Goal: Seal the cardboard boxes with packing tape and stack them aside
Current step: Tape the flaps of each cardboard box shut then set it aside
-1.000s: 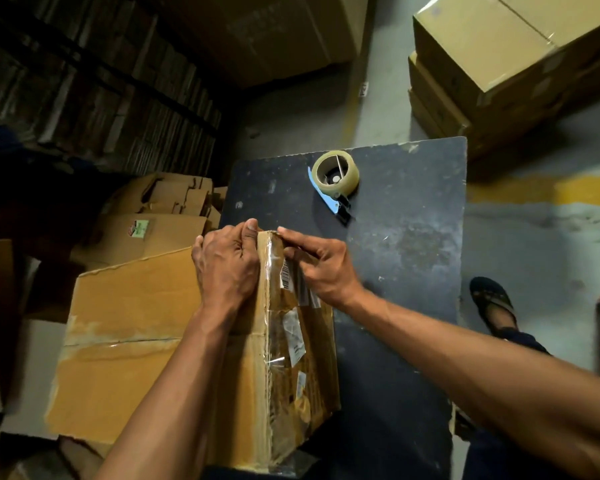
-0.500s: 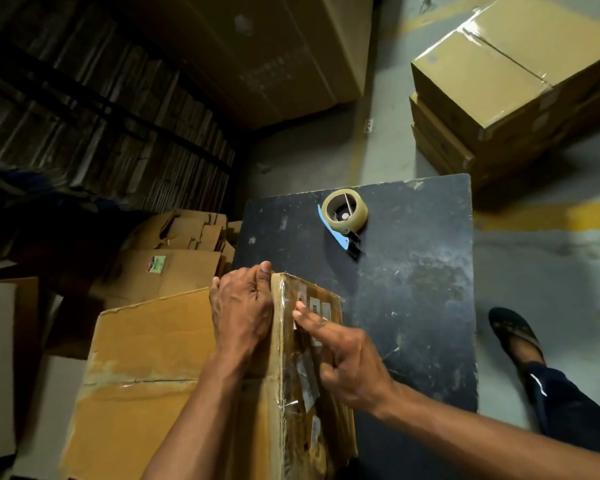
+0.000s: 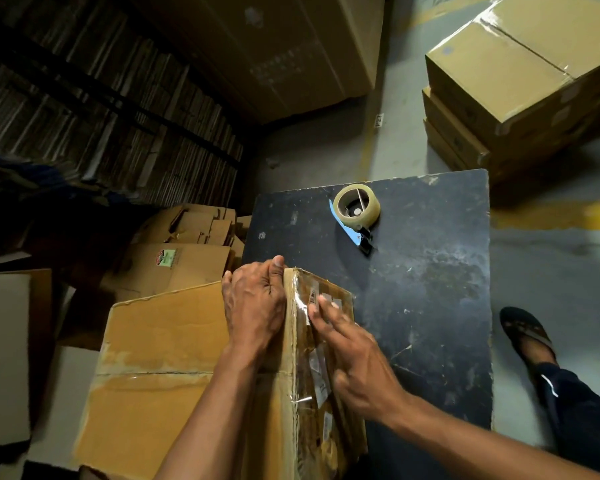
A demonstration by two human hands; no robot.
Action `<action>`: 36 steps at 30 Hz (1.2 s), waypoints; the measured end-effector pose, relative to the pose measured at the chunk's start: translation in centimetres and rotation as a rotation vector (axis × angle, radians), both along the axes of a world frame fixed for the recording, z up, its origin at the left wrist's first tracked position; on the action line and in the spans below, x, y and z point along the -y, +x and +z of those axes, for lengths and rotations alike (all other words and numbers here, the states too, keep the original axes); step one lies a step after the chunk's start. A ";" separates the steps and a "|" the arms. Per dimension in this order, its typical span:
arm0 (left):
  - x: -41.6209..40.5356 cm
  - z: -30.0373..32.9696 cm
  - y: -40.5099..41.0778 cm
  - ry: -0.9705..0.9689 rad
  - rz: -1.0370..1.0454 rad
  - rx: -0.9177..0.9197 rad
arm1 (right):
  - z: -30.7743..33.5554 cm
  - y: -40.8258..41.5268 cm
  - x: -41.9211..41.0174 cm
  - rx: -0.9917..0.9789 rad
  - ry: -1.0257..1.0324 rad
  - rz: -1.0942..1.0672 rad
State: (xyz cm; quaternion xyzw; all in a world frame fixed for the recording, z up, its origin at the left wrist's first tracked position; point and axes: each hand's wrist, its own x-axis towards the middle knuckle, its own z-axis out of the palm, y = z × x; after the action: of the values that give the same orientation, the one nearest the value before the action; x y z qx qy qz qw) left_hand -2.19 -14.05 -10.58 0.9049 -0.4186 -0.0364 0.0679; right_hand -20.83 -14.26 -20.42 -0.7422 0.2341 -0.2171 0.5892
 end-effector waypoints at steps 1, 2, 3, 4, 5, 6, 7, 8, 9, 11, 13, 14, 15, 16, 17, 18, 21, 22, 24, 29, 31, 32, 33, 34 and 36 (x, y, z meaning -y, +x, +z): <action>0.0 0.0 0.1 -0.001 0.000 -0.002 | 0.3 -0.6 0.4 0.013 0.024 -0.052; 0.1 0.0 0.1 0.000 0.001 -0.002 | 0.9 -0.7 1.1 0.027 0.051 -0.130; 0.2 -0.1 0.2 0.005 0.001 -0.001 | 1.8 -0.4 2.1 0.036 0.083 -0.202; 0.2 -0.1 0.2 0.010 0.001 -0.002 | 2.8 0.3 3.5 0.038 0.117 -0.247; 0.1 -0.1 0.1 0.013 0.001 -0.005 | 4.1 1.2 4.9 0.047 0.140 -0.262; 0.1 -0.1 0.1 0.012 0.000 -0.007 | 5.2 2.1 6.2 0.060 0.142 -0.261; 0.0 0.0 0.0 0.010 0.002 -0.009 | 6.1 3.1 7.5 0.070 0.128 -0.253; -0.1 0.0 0.0 0.012 0.006 -0.012 | 6.8 4.0 8.5 0.073 0.117 -0.233; -0.1 0.0 0.0 0.015 0.010 -0.017 | 7.1 4.8 9.3 0.068 0.120 -0.204; -0.1 0.0 -0.1 0.010 0.014 -0.012 | 6.5 5.7 10.7 0.065 0.163 -0.135; 0.0 -0.1 0.0 -0.003 0.028 -0.013 | 5.1 6.1 11.7 0.126 0.294 -0.024; 0.2 -0.1 0.0 -0.011 0.030 -0.015 | 4.4 6.0 12.1 0.177 0.376 0.022; 0.2 -0.1 0.0 -0.015 0.030 -0.015 | 3.8 6.0 12.5 0.228 0.438 0.054; 0.2 -0.2 0.1 -0.017 0.030 -0.014 | 3.1 6.1 12.7 0.271 0.479 0.068; 0.2 -0.2 0.1 -0.016 0.027 -0.012 | 2.5 6.3 12.8 0.296 0.505 0.065; 0.2 -0.3 0.2 -0.014 0.025 -0.007 | 2.0 6.5 12.9 0.310 0.523 0.059; 0.1 -0.5 0.3 -0.004 0.020 0.000 | 0.4 6.9 13.2 0.300 0.515 0.072; 0.1 -0.5 0.3 -0.004 0.017 0.002 | 0.1 7.0 13.3 0.290 0.506 0.082; 0.3 -0.4 0.3 -0.003 0.016 0.002 | -0.1 6.8 14.0 0.254 0.463 0.140; 0.2 -0.2 0.1 -0.006 0.020 -0.013 | 1.1 5.4 16.4 0.117 0.405 0.360; 0.2 -0.2 0.1 -0.010 0.034 -0.017 | 2.5 5.6 16.2 0.108 0.385 0.406; 0.2 -0.2 0.1 -0.008 0.035 -0.013 | 2.9 6.0 15.7 0.116 0.351 0.418; 0.2 -0.2 0.1 -0.007 0.031 -0.009 | 3.0 6.4 15.1 0.113 0.304 0.405; 0.2 -0.2 0.1 -0.007 0.025 -0.007 | 2.8 6.7 14.5 0.101 0.264 0.370; 0.1 -0.2 0.1 -0.010 0.021 -0.007 | 1.5 6.6 13.6 0.083 0.264 0.325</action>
State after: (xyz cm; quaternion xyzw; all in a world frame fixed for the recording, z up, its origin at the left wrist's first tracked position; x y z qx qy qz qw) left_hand -2.10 -14.19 -10.77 0.9088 -0.4089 -0.0369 0.0743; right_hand -14.22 -27.91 -18.91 -0.6771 0.1133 -0.1170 0.7176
